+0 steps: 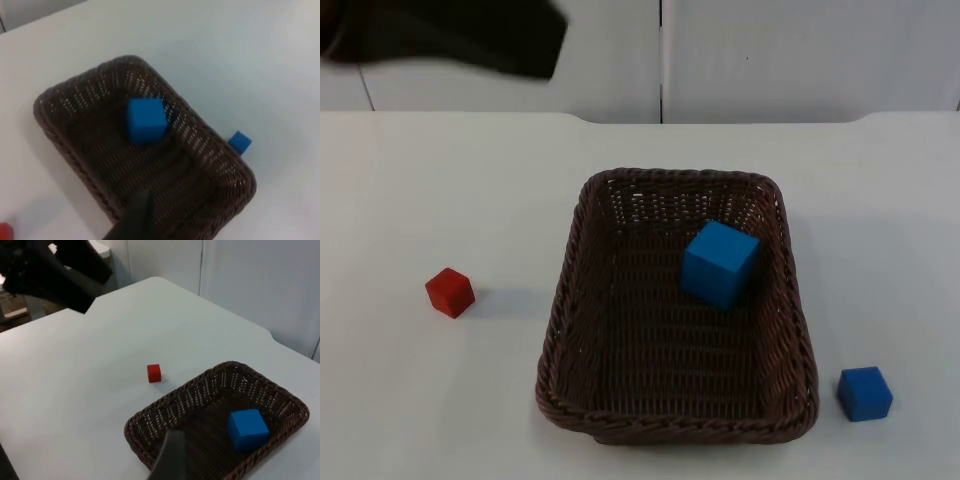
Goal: Pick up the basket with the left hand and place the largest block into the basket with the right hand.
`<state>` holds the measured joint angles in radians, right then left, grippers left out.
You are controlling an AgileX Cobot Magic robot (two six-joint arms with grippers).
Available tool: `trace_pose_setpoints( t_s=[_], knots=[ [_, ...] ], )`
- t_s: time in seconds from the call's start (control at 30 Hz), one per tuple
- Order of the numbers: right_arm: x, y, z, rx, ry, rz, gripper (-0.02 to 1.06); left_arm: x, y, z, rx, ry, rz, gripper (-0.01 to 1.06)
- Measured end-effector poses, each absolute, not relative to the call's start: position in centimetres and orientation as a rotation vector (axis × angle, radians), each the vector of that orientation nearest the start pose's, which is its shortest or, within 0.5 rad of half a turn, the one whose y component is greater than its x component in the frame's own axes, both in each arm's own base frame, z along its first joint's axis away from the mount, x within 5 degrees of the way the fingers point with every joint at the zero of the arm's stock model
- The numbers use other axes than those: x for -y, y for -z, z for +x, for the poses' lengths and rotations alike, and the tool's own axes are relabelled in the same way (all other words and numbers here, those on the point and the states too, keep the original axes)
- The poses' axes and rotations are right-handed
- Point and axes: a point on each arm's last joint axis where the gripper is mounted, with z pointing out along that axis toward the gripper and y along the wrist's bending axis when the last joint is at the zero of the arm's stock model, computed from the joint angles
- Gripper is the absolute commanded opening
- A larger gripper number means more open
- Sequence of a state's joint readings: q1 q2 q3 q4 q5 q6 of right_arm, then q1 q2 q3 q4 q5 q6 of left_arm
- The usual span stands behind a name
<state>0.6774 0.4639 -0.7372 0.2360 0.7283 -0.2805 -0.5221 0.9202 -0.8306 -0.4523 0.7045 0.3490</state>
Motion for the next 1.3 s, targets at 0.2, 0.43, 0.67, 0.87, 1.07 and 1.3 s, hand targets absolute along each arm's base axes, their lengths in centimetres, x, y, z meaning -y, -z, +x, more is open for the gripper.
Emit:
trace_pose_setpoints(
  t_s=[0.2, 0.43, 0.67, 0.87, 1.07, 1.3],
  knots=[
    [-5.2, -35.2, 4.2, -1.765, -0.534, -0.847, 0.72, 9.3, -33.1, 11.1, -2.061, 0.575, 0.769, 1.05],
    [-4.2, -32.1, 2.9, -1.755, -0.534, -0.840, 0.72, 7.0, -32.8, 7.2, -1.948, 0.556, 0.786, 1.05],
    [-3.0, -31.0, 1.5, -1.697, -0.554, -0.805, 0.72, 4.7, -31.3, 4.0, -1.903, 0.503, 0.766, 1.05],
    [-2.0, -30.7, 0.1, -1.658, -0.566, -0.797, 0.72, 2.8, -30.7, 2.2, -1.912, 0.438, 0.666, 1.05],
    [-1.3, -30.0, -0.9, -1.683, -0.589, -0.795, 0.72, 1.2, -29.3, 0.8, -1.933, 0.399, 0.563, 1.05],
    [-1.2, -29.7, -1.2, -1.719, -0.601, -0.796, 0.72, 0.3, -29.2, -0.4, -1.869, 0.405, 0.525, 1.05]
  ],
)
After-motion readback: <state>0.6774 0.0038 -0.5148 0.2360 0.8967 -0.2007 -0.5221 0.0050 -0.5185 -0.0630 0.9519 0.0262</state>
